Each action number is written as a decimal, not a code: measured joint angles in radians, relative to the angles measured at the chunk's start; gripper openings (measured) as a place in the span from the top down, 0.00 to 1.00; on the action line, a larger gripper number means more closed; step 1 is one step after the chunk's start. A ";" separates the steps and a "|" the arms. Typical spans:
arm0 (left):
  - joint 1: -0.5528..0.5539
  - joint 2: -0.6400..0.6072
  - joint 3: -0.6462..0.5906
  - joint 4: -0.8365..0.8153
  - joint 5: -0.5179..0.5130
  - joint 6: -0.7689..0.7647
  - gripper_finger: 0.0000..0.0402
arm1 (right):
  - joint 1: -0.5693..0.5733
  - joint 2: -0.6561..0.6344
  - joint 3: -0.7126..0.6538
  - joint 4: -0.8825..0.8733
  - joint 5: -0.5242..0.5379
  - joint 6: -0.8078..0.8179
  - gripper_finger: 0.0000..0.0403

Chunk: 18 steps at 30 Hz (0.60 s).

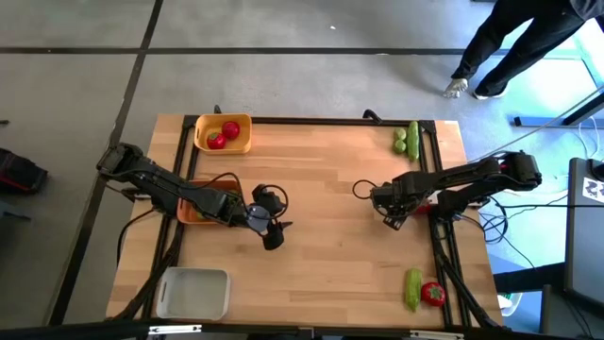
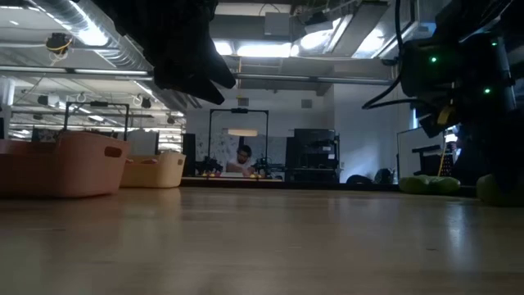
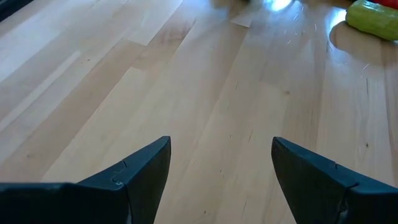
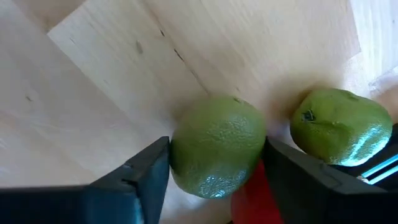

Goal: Sort produce into baskets
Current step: Put the lime into the gray bin

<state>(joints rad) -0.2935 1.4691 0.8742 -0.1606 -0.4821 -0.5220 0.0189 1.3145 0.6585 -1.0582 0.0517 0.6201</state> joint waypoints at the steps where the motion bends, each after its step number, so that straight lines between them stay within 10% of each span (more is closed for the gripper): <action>1: 0.000 0.000 0.000 0.000 0.000 0.000 0.32 | 0.000 0.000 0.000 0.000 0.000 -0.001 0.46; 18: 0.000 0.000 0.000 0.068 0.000 0.057 0.32 | 0.000 -0.061 0.040 0.021 0.037 -0.133 0.62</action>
<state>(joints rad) -0.2935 1.4689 0.8742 -0.0930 -0.4820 -0.4650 0.0193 1.2532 0.6982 -1.0375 0.0885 0.4875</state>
